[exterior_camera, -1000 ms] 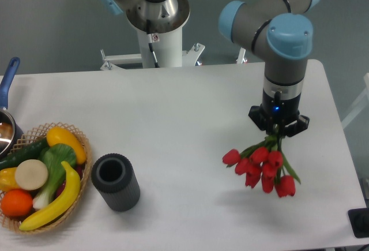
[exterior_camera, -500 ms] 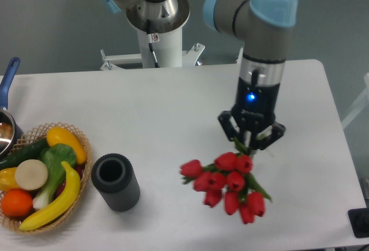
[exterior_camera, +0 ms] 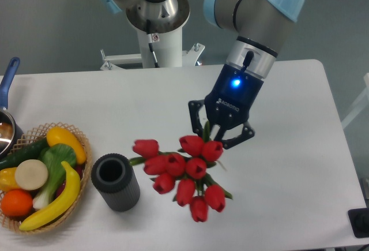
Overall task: Insert the flowers into the vase
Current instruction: 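Carry the red tulip bunch in the gripper toward the black vase, then lower the tulip stems down into the black vase opening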
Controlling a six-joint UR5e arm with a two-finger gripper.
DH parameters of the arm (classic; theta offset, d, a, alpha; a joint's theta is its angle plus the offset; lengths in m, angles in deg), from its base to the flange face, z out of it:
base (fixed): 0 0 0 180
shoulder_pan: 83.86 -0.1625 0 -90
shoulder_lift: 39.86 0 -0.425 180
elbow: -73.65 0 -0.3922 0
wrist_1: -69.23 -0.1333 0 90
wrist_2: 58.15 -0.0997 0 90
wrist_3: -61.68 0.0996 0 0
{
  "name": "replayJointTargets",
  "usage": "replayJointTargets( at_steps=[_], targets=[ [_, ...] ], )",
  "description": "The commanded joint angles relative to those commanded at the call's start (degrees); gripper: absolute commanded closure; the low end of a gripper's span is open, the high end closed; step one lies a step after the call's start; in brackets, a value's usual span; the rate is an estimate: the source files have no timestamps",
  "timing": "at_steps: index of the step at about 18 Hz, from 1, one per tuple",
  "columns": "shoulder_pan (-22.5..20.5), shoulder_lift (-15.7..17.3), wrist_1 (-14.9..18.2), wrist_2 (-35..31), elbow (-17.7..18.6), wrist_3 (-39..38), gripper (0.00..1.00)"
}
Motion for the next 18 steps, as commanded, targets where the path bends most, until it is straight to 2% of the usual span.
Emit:
replayJointTargets(
  at_steps=[2, 4, 8, 18],
  targets=[
    [0.5, 0.0, -1.8, 0.6, 0.3, 0.0, 0.97],
    [1.5, 0.0, -2.0, 2.1, 0.4, -0.1, 0.97],
    [2.1, 0.0, -2.0, 9.2, 0.7, -0.2, 0.97],
    [4.8, -0.1, -2.1, 12.3, 0.9, 0.0, 0.96]
  ],
)
